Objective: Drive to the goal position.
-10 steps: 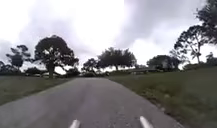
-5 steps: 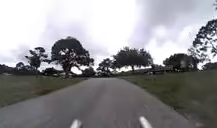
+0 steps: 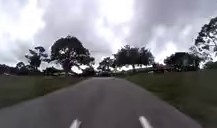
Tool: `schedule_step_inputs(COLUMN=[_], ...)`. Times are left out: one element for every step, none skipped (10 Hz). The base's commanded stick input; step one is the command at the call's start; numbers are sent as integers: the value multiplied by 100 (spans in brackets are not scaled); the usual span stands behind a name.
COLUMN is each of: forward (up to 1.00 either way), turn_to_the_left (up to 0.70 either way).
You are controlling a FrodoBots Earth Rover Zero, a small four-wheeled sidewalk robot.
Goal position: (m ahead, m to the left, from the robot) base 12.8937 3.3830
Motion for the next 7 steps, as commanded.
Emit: schedule_step_inputs(forward=[70, 70, 70, 70, 70, 70, 70], turn_to_the_left=[0, 0, 0, 0, 0, 0, 0])
